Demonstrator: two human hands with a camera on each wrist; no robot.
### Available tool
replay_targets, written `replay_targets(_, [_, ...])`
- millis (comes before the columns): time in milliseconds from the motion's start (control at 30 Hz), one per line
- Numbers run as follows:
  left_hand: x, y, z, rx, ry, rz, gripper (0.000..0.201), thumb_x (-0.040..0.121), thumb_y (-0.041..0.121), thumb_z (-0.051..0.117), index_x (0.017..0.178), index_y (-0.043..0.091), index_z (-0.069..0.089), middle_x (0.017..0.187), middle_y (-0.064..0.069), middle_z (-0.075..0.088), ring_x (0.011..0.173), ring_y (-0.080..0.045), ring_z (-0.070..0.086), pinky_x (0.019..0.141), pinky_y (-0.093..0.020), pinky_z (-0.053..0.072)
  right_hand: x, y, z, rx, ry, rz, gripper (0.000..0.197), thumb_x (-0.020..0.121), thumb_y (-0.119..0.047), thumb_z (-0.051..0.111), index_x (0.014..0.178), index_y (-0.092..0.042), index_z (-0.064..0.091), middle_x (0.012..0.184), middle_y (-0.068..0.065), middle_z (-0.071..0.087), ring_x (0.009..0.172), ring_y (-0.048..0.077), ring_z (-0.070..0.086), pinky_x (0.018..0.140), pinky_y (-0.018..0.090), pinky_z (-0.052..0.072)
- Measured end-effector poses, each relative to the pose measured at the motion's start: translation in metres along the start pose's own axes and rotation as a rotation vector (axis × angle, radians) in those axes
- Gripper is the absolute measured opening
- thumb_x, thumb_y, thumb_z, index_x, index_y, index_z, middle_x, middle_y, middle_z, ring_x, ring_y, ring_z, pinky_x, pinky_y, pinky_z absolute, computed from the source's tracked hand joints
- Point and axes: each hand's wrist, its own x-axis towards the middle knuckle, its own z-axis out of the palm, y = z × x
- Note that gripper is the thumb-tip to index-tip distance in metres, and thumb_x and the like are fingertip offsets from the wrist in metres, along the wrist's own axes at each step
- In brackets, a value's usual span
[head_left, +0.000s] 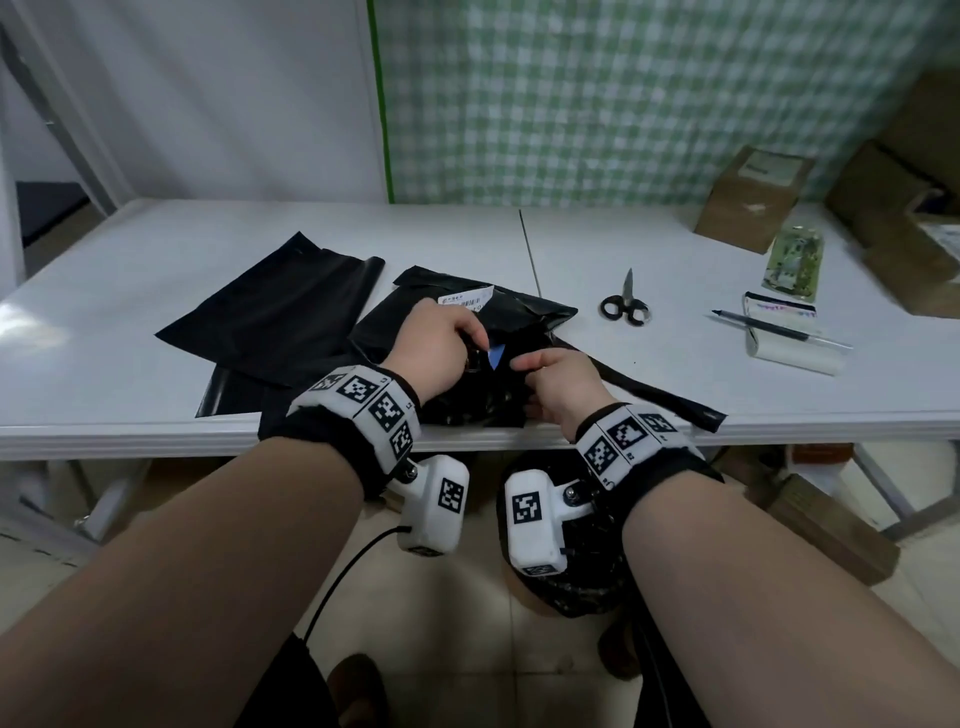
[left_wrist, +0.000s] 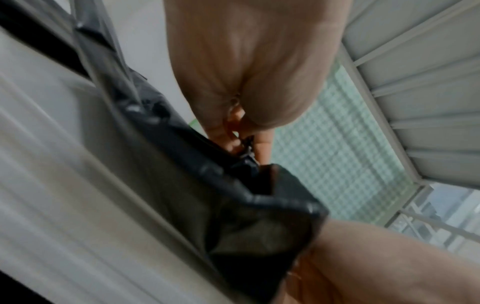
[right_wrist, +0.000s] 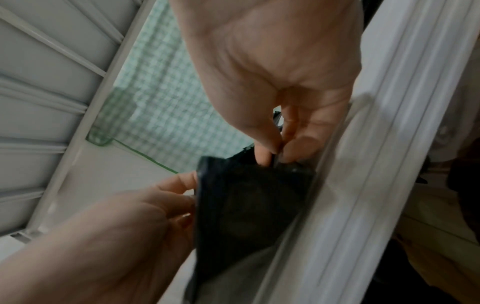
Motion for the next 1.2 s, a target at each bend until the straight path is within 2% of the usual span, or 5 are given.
replay_targets(267, [0.002, 0.009, -0.006, 0.400, -0.092, -0.009, 0.037, 0.088, 0.003, 0.046, 0.116, 0.015, 0.065, 0.126, -0.014, 0.045, 0.110, -0.032, 0.053, 0.100, -0.037, 0.044, 0.002, 0.003, 0.001, -0.282, -0.041, -0.045, 0.054, 0.086, 0.003, 0.039, 0.131, -0.021, 0.055, 0.103, 0.003, 0.052, 0.072, 0.015, 0.046, 0.054, 0.022, 0.038])
replay_targets(500, [0.007, 0.007, -0.012, 0.511, 0.106, -0.020, 0.041, 0.093, 0.035, 0.039, 0.070, 0.006, 0.056, 0.081, -0.012, 0.061, 0.077, -0.029, 0.058, 0.061, -0.032, 0.038, -0.005, 0.000, 0.001, -0.367, -0.067, -0.119, 0.062, 0.085, -0.001, 0.037, 0.141, -0.024, 0.043, 0.105, 0.004, 0.052, 0.063, 0.006, 0.037, 0.053, 0.016, 0.028])
replay_targets(733, [0.014, -0.001, -0.012, 0.582, 0.056, 0.083, 0.046, 0.077, -0.002, 0.055, 0.122, 0.005, 0.047, 0.123, -0.010, 0.043, 0.099, -0.031, 0.058, 0.075, -0.041, 0.052, -0.009, -0.007, -0.009, -0.502, -0.046, -0.101, 0.074, 0.085, -0.007, 0.044, 0.149, -0.032, 0.015, 0.120, 0.015, 0.057, 0.086, 0.025, 0.052, 0.074, 0.035, 0.050])
replay_targets(1033, [0.023, -0.017, -0.023, 0.520, -0.140, 0.157, 0.098, 0.073, 0.028, 0.075, 0.148, 0.009, 0.015, 0.147, -0.011, 0.022, 0.125, -0.031, 0.044, 0.103, -0.042, 0.042, 0.001, -0.022, -0.008, -0.719, 0.067, -0.085, 0.013, 0.080, -0.020, 0.059, 0.079, -0.007, 0.062, 0.075, 0.006, 0.059, 0.062, 0.020, 0.053, 0.044, 0.023, 0.034])
replay_targets(1200, [0.024, -0.021, -0.014, 0.511, -0.204, 0.114, 0.086, 0.074, 0.031, 0.072, 0.146, 0.023, 0.026, 0.147, -0.011, 0.019, 0.128, -0.032, 0.041, 0.106, -0.046, 0.038, 0.015, -0.032, 0.011, -0.426, 0.031, -0.122, 0.022, 0.071, -0.026, 0.061, 0.077, -0.005, 0.064, 0.084, 0.013, 0.069, 0.080, 0.031, 0.068, 0.074, 0.042, 0.059])
